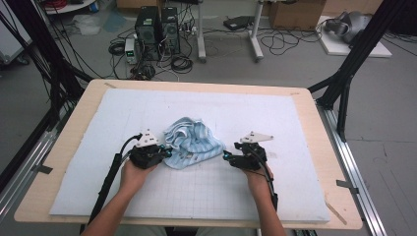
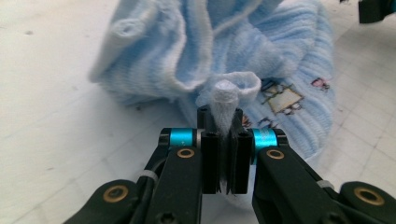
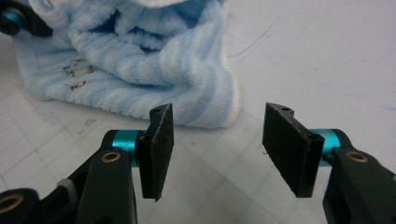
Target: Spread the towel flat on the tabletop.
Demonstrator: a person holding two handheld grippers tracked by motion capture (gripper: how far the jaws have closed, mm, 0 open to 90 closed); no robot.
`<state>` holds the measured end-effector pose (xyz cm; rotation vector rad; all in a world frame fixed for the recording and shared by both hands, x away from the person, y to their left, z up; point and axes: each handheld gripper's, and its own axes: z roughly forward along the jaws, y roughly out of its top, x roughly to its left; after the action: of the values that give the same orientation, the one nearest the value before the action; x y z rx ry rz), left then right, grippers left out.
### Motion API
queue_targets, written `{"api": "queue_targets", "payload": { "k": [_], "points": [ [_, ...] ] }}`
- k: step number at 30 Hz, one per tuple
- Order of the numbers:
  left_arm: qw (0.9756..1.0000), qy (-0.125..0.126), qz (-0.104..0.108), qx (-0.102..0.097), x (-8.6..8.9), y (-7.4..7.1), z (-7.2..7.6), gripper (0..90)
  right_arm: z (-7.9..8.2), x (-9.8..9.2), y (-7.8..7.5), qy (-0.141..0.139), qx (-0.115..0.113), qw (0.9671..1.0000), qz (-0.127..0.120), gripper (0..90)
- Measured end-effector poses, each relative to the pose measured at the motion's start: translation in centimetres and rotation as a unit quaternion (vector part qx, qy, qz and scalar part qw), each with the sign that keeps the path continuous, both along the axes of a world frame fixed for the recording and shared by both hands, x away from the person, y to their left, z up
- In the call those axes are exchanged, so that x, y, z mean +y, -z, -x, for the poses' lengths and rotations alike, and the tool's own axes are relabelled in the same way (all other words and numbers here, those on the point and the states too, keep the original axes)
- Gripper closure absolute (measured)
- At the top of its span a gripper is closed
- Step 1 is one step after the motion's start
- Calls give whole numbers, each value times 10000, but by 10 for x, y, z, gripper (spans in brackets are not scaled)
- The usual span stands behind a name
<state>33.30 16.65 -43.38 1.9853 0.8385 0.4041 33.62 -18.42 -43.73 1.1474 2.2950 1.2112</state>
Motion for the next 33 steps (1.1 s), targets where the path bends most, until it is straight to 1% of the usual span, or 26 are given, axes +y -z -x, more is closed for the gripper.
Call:
{"api": "queue_targets", "payload": {
  "k": [1, 2, 3, 4, 5, 6, 7, 8, 9, 10, 11, 13, 15, 16, 17, 18, 19, 20, 21, 22, 23, 25, 26, 29, 31, 33],
  "points": [
    [10000, -51, 78, -17, 2, -1, 1, 861, -2, 5, 2, -21, 51, 10000, 36, 432],
    [9999, -77, 107, -12, 6, -3, 1, 862, -4, 9, 5, -52, 92, 9999, 57, 434],
    [9997, -135, 213, -4, 9, -4, 2, 863, -8, 16, 9, -7, 262, 9997, -32, 434],
    [9992, -203, 344, 10, 13, -4, 3, 863, -11, 19, 10, 17, 421, 9991, -106, 453],
    [9986, -249, 453, 51, 18, -4, 5, 863, -13, 22, 11, 40, 501, 9987, -57, 474],
    [9983, -300, 500, 55, 22, -4, 6, 863, -13, 22, 11, 40, 501, 9987, -57, 474],
    [9982, -326, 509, 56, 27, -3, 8, 863, -14, 25, 11, -73, 361, 9993, 39, 701],
    [9980, -361, 515, 57, 30, -3, 10, 863, -14, 25, 11, -73, 361, 9993, 39, 701],
    [9981, -370, 501, 28, 34, -3, 13, 863, -13, 25, 7, -103, 272, 9996, 28, 826],
    [9977, -385, 562, 7, 38, -3, 15, 863, -13, 25, 7, -103, 272, 9996, 28, 826],
    [9972, -403, 633, -22, 41, -3, 18, 863, -11, 24, 3, -172, 146, 9997, -14, 855],
    [9963, -405, 752, -24, 46, -4, 22, 863, -10, 24, 0, -204, 127, 9997, -19, 856],
    [9955, -374, 870, -35, 48, -5, 26, 863, -8, 23, -6, -310, 126, 9994, -132, 861],
    [9953, -351, 900, -54, 49, -6, 28, 863, -5, 24, -11, -422, 60, 9990, -109, 869],
    [9948, -321, 962, -100, 49, -8, 30, 863, -5, 24, -11, -422, 60, 9990, -109, 869],
    [9940, -284, 1044, -148, 49, -11, 32, 864, -2, 25, -18, -479, 26, 9988, -140, 870],
    [9932, -263, 1121, -191, 50, -14, 34, 864, -2, 25, -18, -479, 26, 9988, -140, 870],
    [9923, -238, 1192, -239, 51, -17, 36, 863, 2, 24, -29, -444, 2, 9989, -177, 870],
    [9914, -208, 1263, -280, 52, -19, 37, 863, 2, 24, -29, -444, 2, 9989, -177, 870],
    [9905, -209, 1323, -322, 54, -22, 37, 864, 3, 23, -41, -375, -23, 9991, -183, 870],
    [9895, -229, 1382, -344, 54, -23, 37, 864, 3, 23, -41, -375, -23, 9991, -183, 870],
    [9882, -294, 1461, -368, 56, -25, 35, 864, 0, 23, -51, -332, -4, 9993, -166, 871],
    [9882, -352, 1437, -398, 56, -25, 33, 864, -3, 24, -55, -317, -23, 9994, -148, 871],
    [9898, -530, 1256, -410, 57, -20, 24, 864, -16, 32, -60, -212, 100, 9997, -120, 870],
    [9907, -644, 1127, -405, 57, -15, 19, 864, -26, 41, -59, -147, 135, 9998, -38, 869],
    [9914, -745, 981, -434, 57, -12, 15, 863, -37, 50, -54, -59, 189, 9998, 48, 867]
  ]
}}
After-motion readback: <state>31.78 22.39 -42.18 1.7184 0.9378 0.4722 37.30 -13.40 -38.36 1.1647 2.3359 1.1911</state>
